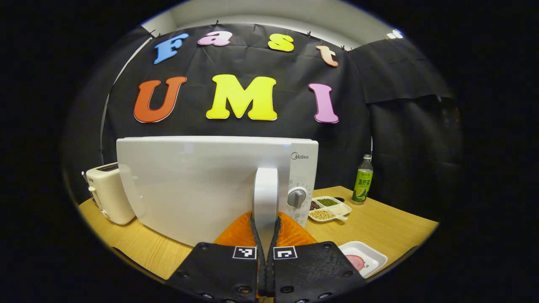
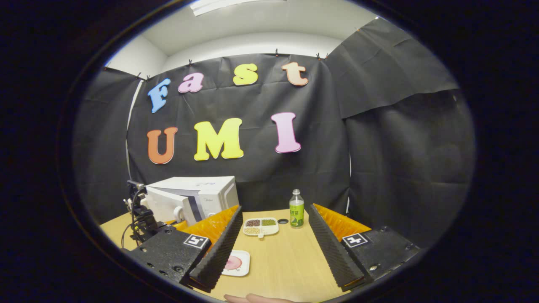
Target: Open the microwave oven with the left hand, put the food in, and close the microwave oven.
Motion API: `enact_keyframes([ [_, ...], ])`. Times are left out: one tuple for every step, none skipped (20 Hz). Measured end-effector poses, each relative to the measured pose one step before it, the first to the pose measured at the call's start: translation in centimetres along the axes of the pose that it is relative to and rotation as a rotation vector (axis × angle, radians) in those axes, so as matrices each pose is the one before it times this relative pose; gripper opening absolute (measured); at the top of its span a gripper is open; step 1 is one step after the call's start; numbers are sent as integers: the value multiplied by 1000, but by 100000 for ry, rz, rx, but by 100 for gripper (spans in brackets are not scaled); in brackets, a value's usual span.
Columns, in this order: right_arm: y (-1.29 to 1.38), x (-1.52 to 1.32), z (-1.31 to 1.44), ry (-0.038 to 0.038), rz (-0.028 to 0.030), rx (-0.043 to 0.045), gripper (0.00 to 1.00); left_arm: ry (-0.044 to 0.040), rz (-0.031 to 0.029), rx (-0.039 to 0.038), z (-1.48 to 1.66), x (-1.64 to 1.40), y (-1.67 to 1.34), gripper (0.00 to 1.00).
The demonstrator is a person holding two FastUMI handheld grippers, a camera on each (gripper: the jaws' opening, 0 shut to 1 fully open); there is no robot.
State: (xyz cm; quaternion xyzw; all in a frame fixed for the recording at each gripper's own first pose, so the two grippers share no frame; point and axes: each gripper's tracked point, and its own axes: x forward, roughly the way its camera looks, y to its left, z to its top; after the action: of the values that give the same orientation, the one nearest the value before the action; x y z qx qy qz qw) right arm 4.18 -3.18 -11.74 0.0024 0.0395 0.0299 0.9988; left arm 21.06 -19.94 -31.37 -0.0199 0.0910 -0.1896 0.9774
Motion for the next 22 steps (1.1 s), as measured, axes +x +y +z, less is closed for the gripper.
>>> enact_keyframes([
  [624, -67, -215, 954, 740, 793, 100, -186, 220, 1588, 16, -1259, 393, 1],
  [705, -155, -106, 1114, 1141, 633, 100, -1472, -378, 1963, -174, -942, 445, 1],
  [809, -253, -79, 889, 1362, 221, 100, -418, -53, 1540, 127, -1209, 239, 12],
  [678, -298, 142, 114, 869, -336, 100, -218, -503, 5, -85, -1054, 347, 12],
  [442, -329, 131, -307, 240, -777, 91, -218, -565, -683, -197, -1100, 440, 12],
  [544, -381, 254, -896, 226, -1004, 91, 573, -372, -1163, -36, -1132, 472, 12],
  [620, -350, 36, -784, 460, -1190, 91, 1119, 23, -1300, -290, -1359, 647, 12],
  [676, -397, 46, -533, 770, -1044, 100, 226, 159, 171, 49, -1267, 709, 12],
  [794, -298, -181, -205, 1286, -790, 100, 665, 844, 1014, -184, -1481, 828, 16],
  [898, -319, -179, -58, 1750, -611, 100, 251, 2114, 832, -165, -1618, 1203, 16],
  [797, -115, -215, 317, 1456, -636, 100, -2624, 4546, 57, 387, -1993, 1640, 18],
  [639, -55, -456, 938, 1048, -688, 91, -1825, 3502, -956, 501, -1967, 1291, 21],
  [592, 87, -545, 1092, 1227, -510, 91, -420, 2926, -1422, 436, -2166, 1142, 19],
  [695, 241, -412, 1336, 1624, -477, 91, 313, 1669, -2168, 330, -1838, 824, 41],
  [615, 481, -394, 1537, 1479, -715, 92, 619, 3157, -1656, 594, -1656, 898, 51],
  [365, 629, -293, 1667, 613, -764, 92, 872, 3661, -887, 653, -1362, 1112, 60],
  [65, 648, -245, 1569, 396, -362, 100, 170, 2423, -743, 815, -1051, 630, 88],
  [179, 743, 71, 946, 640, 257, 100, -304, 2354, -368, 951, -751, 506, 90],
  [95, 653, 54, 762, 165, 4, 100, -1924, 1914, 172, 1128, -608, 442, 78],
  [-241, 744, 118, 878, -571, -436, 91, -1218, 1561, 442, 1055, -431, 323, 94],
  [-266, 748, 100, 806, -386, -348, 100, -355, 826, 867, 695, -229, 111, 82],
  [-311, 765, 105, 901, -388, -279, 100, 531, 533, 882, 453, 44, -29, 94],
])
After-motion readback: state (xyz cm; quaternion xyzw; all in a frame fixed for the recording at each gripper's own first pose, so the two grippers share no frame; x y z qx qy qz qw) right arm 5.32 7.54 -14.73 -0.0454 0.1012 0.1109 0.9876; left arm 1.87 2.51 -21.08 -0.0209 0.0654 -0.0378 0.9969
